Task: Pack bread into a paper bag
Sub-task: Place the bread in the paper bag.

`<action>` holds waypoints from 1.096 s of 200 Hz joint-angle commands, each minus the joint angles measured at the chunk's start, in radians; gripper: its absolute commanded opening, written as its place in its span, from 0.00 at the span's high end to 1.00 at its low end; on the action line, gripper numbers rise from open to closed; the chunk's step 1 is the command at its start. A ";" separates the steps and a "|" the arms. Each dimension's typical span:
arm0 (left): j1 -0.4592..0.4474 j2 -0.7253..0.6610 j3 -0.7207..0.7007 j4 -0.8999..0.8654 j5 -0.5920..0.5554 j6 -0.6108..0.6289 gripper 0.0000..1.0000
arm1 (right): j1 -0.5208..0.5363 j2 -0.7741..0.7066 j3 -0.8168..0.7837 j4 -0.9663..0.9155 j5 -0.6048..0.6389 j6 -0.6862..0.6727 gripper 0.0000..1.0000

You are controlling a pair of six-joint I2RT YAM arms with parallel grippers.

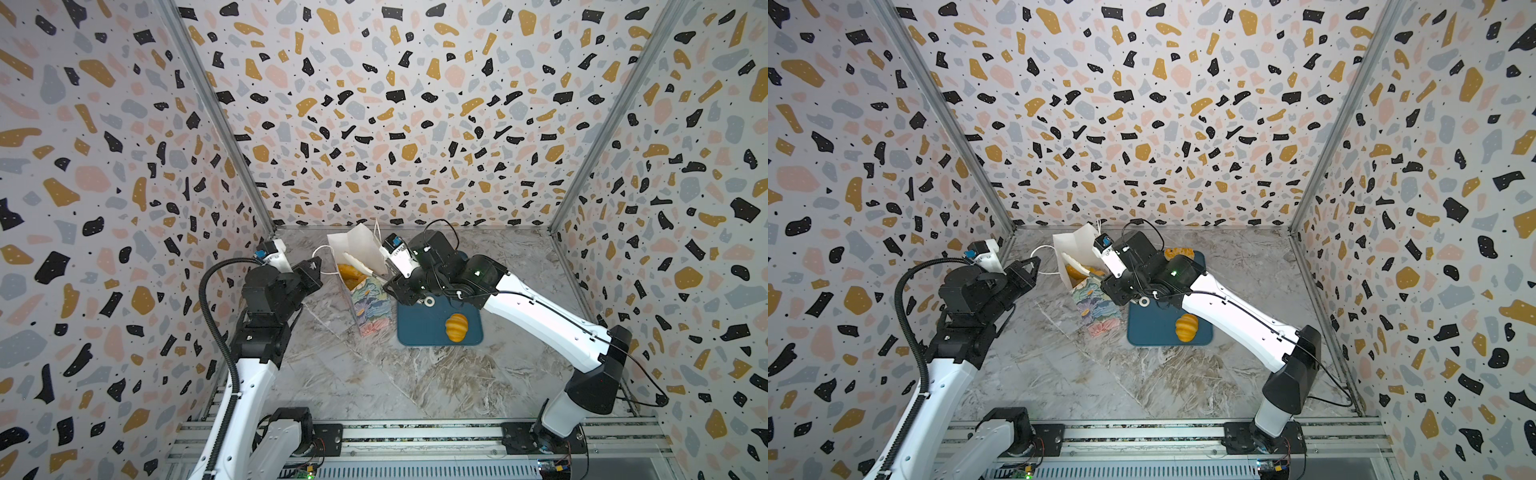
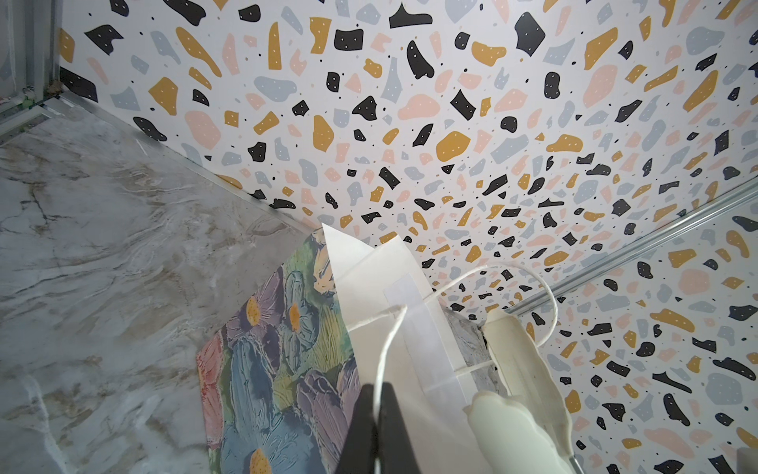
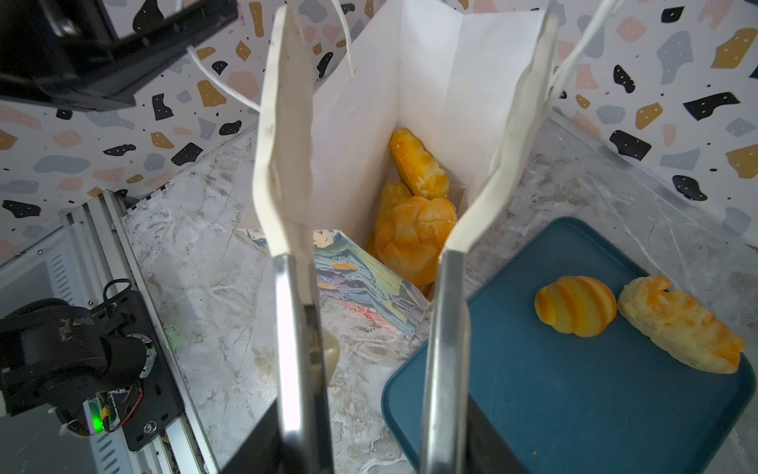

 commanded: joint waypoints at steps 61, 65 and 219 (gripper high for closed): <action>0.002 -0.009 -0.004 0.031 0.010 0.010 1.00 | 0.004 -0.225 -0.078 0.143 0.064 0.020 0.49; 0.003 -0.010 -0.004 0.030 0.010 0.008 1.00 | 0.004 -0.234 -0.086 0.146 0.067 0.020 0.49; 0.002 -0.004 -0.001 0.030 0.006 0.006 1.00 | -0.060 -0.451 -0.370 0.218 0.129 0.098 0.54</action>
